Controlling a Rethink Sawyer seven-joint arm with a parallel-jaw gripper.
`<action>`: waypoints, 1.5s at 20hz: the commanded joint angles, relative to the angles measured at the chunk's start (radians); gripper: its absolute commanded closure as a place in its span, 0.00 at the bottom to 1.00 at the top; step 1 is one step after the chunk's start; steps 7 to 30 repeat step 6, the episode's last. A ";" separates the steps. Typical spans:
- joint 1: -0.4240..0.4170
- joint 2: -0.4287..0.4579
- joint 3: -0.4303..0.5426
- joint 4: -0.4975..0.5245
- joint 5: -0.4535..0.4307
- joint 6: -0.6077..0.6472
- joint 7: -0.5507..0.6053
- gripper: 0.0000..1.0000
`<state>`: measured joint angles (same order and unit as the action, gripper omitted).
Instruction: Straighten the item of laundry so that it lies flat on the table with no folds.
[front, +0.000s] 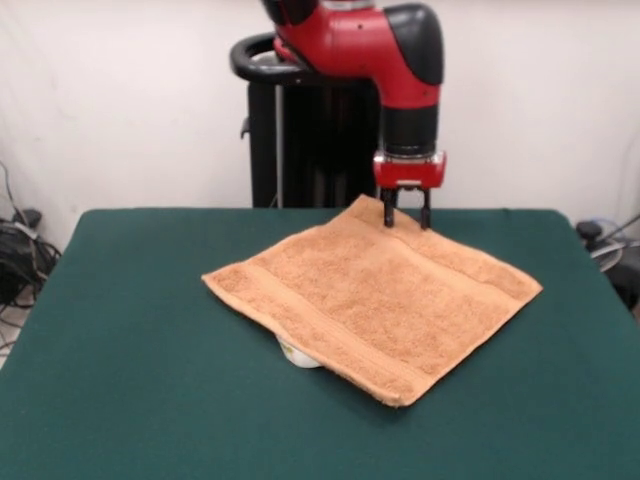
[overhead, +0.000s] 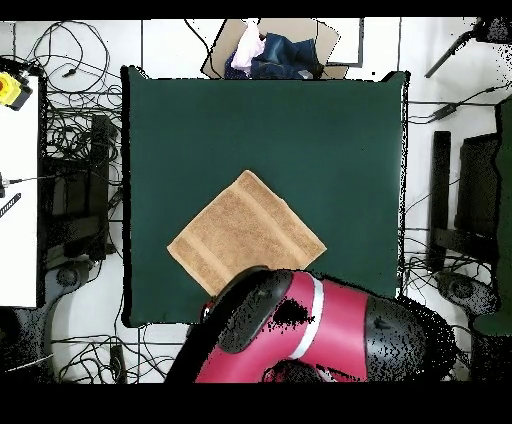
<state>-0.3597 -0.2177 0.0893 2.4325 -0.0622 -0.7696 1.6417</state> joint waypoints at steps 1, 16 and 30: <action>0.119 0.037 0.020 -0.020 0.123 -0.069 0.329 0.00; 0.246 -0.117 -0.012 0.036 0.204 -0.173 0.317 0.00; 0.246 -0.117 -0.012 0.036 0.204 -0.173 0.317 0.00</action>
